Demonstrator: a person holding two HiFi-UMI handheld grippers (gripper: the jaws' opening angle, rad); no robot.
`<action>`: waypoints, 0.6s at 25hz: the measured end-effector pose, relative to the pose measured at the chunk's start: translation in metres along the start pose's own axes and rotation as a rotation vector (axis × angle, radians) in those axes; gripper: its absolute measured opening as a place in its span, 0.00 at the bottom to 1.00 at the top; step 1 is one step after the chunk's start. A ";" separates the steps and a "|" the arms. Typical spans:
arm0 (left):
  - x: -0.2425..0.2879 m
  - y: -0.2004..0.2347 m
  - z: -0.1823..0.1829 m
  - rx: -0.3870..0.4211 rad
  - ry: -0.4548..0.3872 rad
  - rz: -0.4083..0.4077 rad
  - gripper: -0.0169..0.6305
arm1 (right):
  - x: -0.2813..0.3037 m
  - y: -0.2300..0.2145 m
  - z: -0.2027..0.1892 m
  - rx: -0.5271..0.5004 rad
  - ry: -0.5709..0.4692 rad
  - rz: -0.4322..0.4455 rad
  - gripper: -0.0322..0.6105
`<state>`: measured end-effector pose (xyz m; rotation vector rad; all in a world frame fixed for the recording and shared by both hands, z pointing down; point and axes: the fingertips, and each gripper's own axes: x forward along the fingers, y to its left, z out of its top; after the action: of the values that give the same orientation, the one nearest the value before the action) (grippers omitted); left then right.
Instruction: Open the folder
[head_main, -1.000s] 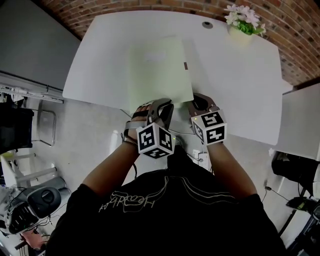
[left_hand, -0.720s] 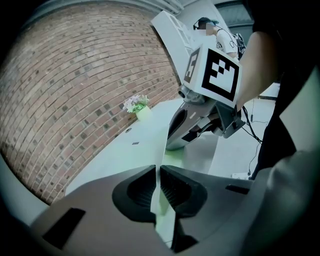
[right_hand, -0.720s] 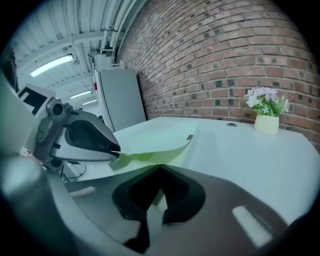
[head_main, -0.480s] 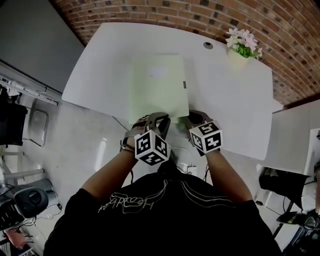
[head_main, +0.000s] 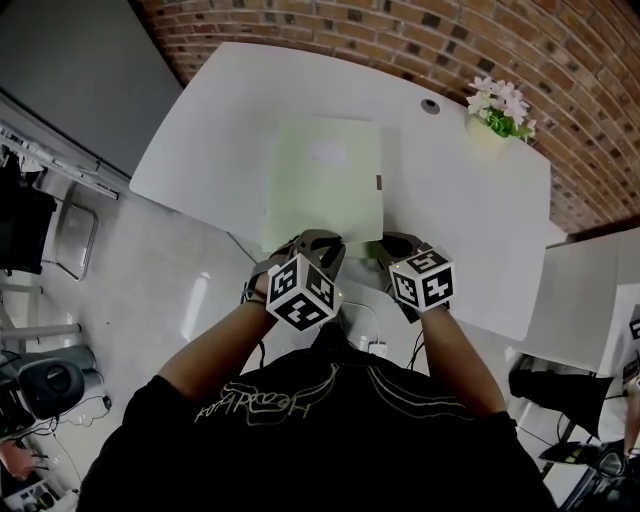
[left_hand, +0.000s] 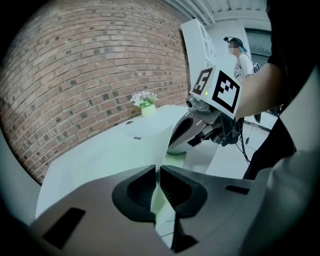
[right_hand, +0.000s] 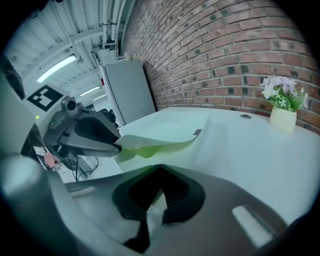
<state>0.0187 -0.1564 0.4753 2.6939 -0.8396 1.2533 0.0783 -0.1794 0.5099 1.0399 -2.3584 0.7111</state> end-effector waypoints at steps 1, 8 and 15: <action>-0.001 0.001 0.000 -0.015 0.001 -0.005 0.07 | 0.000 0.000 0.000 0.000 0.003 0.002 0.05; -0.004 0.005 0.003 -0.087 -0.006 -0.031 0.07 | 0.002 0.001 -0.001 -0.021 0.038 0.029 0.05; -0.005 0.008 0.003 -0.174 -0.003 -0.034 0.07 | 0.003 0.001 -0.002 -0.030 0.052 0.037 0.05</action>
<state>0.0142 -0.1614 0.4679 2.5630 -0.8565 1.1137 0.0768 -0.1790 0.5130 0.9554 -2.3420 0.7055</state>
